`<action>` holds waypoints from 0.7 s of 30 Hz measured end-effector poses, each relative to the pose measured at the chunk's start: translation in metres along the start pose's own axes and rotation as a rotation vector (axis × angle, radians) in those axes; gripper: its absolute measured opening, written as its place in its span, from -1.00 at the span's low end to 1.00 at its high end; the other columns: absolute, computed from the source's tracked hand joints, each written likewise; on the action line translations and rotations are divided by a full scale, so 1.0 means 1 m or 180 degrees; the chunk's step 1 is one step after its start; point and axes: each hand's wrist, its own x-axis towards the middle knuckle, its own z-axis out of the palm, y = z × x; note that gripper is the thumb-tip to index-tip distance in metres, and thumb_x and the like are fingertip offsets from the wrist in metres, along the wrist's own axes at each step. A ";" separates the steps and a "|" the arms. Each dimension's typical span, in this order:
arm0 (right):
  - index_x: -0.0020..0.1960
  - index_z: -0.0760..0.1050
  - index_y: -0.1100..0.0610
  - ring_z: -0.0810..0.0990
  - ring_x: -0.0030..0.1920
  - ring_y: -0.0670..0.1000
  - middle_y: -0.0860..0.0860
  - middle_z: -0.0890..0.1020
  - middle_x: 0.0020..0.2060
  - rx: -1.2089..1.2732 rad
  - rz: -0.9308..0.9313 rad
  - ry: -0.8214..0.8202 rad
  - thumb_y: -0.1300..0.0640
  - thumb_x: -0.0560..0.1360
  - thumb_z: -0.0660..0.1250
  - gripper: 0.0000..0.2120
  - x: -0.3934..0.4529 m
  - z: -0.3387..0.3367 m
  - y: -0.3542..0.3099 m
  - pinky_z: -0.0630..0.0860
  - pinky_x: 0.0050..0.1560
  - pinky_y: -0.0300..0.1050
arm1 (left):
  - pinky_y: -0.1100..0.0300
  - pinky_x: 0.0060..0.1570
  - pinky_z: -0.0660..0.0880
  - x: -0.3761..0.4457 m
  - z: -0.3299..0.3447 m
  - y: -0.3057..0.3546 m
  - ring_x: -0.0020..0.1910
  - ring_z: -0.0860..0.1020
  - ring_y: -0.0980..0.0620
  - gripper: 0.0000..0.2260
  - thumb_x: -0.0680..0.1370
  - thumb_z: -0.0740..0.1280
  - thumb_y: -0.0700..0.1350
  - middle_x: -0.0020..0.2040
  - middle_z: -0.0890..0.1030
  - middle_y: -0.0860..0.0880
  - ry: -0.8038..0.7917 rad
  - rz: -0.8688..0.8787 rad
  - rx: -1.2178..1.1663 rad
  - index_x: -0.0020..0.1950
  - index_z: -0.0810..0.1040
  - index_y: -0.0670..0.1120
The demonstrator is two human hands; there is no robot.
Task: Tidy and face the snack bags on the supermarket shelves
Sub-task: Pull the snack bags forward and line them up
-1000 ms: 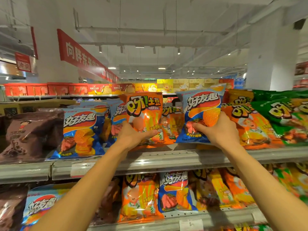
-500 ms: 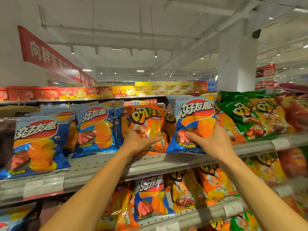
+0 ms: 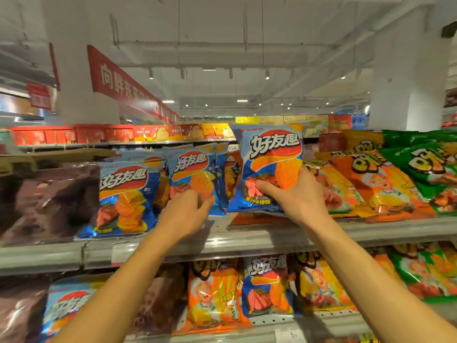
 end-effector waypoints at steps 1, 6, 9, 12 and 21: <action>0.28 0.49 0.03 0.62 0.13 0.10 -0.02 0.66 0.10 0.0061 -0.0005 -0.0034 -0.32 0.28 0.55 -0.29 0.000 0.013 -0.006 0.57 0.14 0.13 | 0.04 -0.23 0.46 -0.007 -0.009 -0.010 -0.24 0.57 -0.12 -0.61 0.63 0.24 0.14 -0.31 0.57 -0.09 0.0046 0.0000 0.0278 -0.22 0.57 -0.11; 0.29 0.43 0.08 0.60 0.18 0.17 0.05 0.63 0.16 -0.0091 -0.0057 -0.0189 -0.32 0.30 0.56 -0.26 -0.002 0.075 -0.033 0.57 0.13 0.15 | 0.12 -0.39 0.32 -0.036 -0.040 -0.043 -0.21 0.56 -0.04 -0.62 0.53 0.30 0.31 -0.25 0.58 0.02 -0.0092 -0.0012 0.1346 -0.21 0.56 0.01; 0.34 0.37 0.11 0.57 0.23 0.21 0.09 0.60 0.23 -0.0380 0.0015 -0.0326 -0.35 0.32 0.53 -0.20 -0.004 0.107 -0.040 0.56 0.12 0.13 | 0.11 -0.33 0.33 -0.046 -0.044 -0.051 -0.16 0.55 -0.04 -0.63 0.50 0.33 0.32 -0.15 0.59 0.01 0.0029 -0.0050 0.1459 -0.15 0.59 0.01; 0.39 0.33 0.11 0.58 0.23 0.22 0.10 0.59 0.24 -0.0581 0.0080 -0.0496 -0.37 0.33 0.51 -0.15 -0.008 0.133 -0.042 0.57 0.10 0.11 | 0.09 -0.24 0.38 -0.050 -0.041 -0.055 -0.07 0.59 -0.08 -0.65 0.51 0.36 0.28 -0.06 0.59 -0.01 0.0168 -0.0085 0.1423 -0.08 0.63 -0.01; 0.39 0.31 0.15 0.60 0.20 0.20 0.11 0.60 0.22 -0.0778 0.0095 -0.0852 -0.54 0.29 0.37 -0.04 -0.017 0.162 -0.045 0.53 -0.01 0.03 | 0.11 -0.22 0.36 -0.051 -0.035 -0.060 -0.01 0.54 -0.04 -0.64 0.54 0.32 0.27 -0.01 0.55 -0.01 0.0335 0.0062 0.1450 -0.03 0.61 -0.02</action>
